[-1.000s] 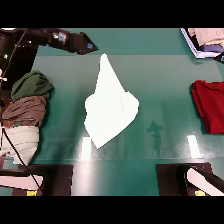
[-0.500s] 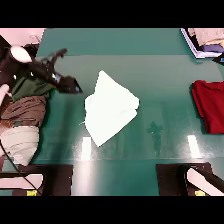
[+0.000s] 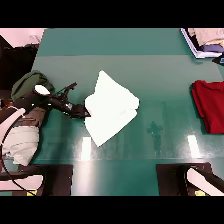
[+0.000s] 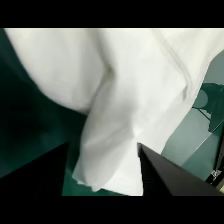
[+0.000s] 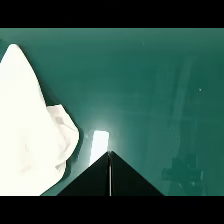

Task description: Fold the shirts.

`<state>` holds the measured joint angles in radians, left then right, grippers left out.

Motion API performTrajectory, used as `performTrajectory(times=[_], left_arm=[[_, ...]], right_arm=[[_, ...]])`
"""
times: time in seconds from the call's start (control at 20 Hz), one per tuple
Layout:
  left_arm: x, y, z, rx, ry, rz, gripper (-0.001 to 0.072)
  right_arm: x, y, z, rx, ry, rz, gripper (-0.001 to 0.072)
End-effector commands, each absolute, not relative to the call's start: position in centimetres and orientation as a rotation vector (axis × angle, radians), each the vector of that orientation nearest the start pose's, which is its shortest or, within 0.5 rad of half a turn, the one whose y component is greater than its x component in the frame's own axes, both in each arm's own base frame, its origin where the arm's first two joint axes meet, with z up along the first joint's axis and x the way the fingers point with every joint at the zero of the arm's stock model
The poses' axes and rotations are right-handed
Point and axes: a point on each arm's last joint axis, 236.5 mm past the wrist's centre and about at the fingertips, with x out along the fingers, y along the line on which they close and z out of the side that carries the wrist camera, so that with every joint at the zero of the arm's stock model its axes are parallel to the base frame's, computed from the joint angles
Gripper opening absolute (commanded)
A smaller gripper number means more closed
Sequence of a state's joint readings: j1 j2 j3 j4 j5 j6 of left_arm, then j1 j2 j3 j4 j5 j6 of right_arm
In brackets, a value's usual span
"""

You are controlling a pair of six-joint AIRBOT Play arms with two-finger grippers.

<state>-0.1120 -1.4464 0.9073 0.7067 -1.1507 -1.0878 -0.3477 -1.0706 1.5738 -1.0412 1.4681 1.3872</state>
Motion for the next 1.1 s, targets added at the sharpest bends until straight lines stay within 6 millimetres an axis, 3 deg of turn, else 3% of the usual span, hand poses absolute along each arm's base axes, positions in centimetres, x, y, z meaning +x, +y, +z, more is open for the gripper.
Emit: performTrajectory(times=[0.0,0.05,0.1,0.15,0.2,0.3,0.4,0.5,0.55,0.7,0.8,1.05], left_arm=[[30.9,-21.8,-6.5,-0.444,1.419,-0.731,0.0499],[30.7,-21.8,-6.5,-0.458,1.431,-0.724,0.0498],[30.3,-21.8,-6.4,-0.462,1.450,-0.732,0.0417],[29.7,-21.6,-6.3,-0.448,1.469,-0.749,0.0096],[29.3,-21.2,-6.1,-0.415,1.487,-0.774,0.0022],[29.3,-19.6,-4.9,-0.350,1.515,-0.782,0.0021],[30.4,-17.9,-2.5,-0.291,1.489,-0.771,0.0021],[31.5,-17.2,0.5,-0.268,1.426,-0.783,0.0021],[31.6,-17.1,1.5,-0.250,1.404,-0.790,0.0022],[31.4,-17.1,2.7,-0.235,1.381,-0.801,0.0022],[31.1,-17.1,2.7,-0.235,1.394,-0.808,0.0022],[31.1,-17.1,2.7,-0.235,1.393,-0.807,0.0022]], right_arm=[[36.1,-0.4,24.1,0.286,0.854,0.222,0.0018],[36.0,-0.3,24.1,0.286,0.860,0.224,0.0018],[35.8,-0.2,23.9,0.286,0.869,0.227,0.0018],[35.7,0.0,23.8,0.287,0.878,0.235,0.0018],[35.5,0.5,23.4,0.285,0.894,0.250,0.0018],[34.9,3.1,20.9,0.281,0.972,0.318,0.0018],[33.6,7.8,17.1,0.274,1.084,0.440,0.0055],[32.1,13.2,12.9,0.277,1.171,0.559,0.0435],[31.7,15.3,10.5,0.254,1.199,0.588,0.0467],[31.2,20.1,3.4,0.256,1.293,0.620,0.0468],[31.0,23.0,-0.3,0.283,1.341,0.637,0.0468],[32.2,26.9,-5.2,0.277,1.371,0.633,0.0468]])
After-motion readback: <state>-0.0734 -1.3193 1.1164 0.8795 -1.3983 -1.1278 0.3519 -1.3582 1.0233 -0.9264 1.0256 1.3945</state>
